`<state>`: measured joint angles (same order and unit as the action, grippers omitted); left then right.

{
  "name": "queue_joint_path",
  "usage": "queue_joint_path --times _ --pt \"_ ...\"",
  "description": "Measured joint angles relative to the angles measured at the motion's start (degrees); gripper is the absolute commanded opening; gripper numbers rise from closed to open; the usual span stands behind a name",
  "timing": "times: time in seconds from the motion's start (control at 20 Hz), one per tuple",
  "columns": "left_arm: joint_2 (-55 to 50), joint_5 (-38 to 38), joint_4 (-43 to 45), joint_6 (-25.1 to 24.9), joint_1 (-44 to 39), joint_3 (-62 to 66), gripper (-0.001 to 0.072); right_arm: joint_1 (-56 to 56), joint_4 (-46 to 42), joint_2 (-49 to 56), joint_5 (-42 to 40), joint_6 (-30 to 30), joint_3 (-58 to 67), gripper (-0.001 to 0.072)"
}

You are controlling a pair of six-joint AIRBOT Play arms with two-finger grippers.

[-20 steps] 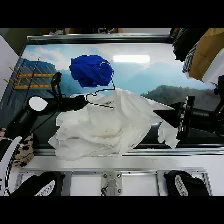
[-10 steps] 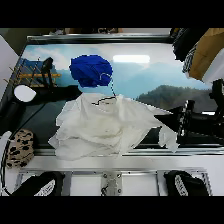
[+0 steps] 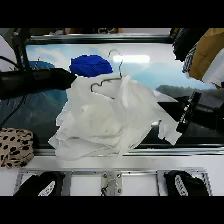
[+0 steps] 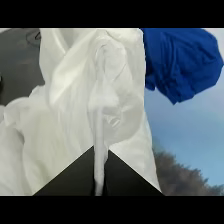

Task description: Fold the clothes and pants, and hang the long-sleeved shirts on hangers.

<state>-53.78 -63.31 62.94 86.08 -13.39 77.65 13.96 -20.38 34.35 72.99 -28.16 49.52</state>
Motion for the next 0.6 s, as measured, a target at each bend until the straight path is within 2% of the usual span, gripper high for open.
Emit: queue_joint_path --times 0.15,0.2,0.25,0.3,0.45,0.6 --pt "4.24 0.9 1.18 1.36 -2.99 -3.41 0.0009 -0.07 5.73 0.0 -3.63 -0.24 0.0 0.0004" --pt "5.22 1.99 1.33 1.53 -4.09 -4.76 0.0062 -0.09 7.61 0.0 -4.42 -0.24 0.0 0.0004" --pt "6.03 3.67 1.55 1.79 -5.22 -6.05 0.0423 -0.09 9.38 0.0 -4.98 -0.24 0.0 0.0004" --pt "6.56 5.31 1.6 1.97 -6.19 -6.99 0.0666 -0.09 10.91 0.0 -5.53 -0.22 0.0 0.0004" --pt "6.56 9.09 1.81 2.4 -7.19 -6.69 0.0672 -0.09 13.2 -0.02 -6.25 0.83 0.0 0.0004" --pt "4.85 9.35 1.86 2.4 -5.31 -2.34 0.0672 -0.09 14.32 -0.04 -8.57 3.69 0.0 0.0004"
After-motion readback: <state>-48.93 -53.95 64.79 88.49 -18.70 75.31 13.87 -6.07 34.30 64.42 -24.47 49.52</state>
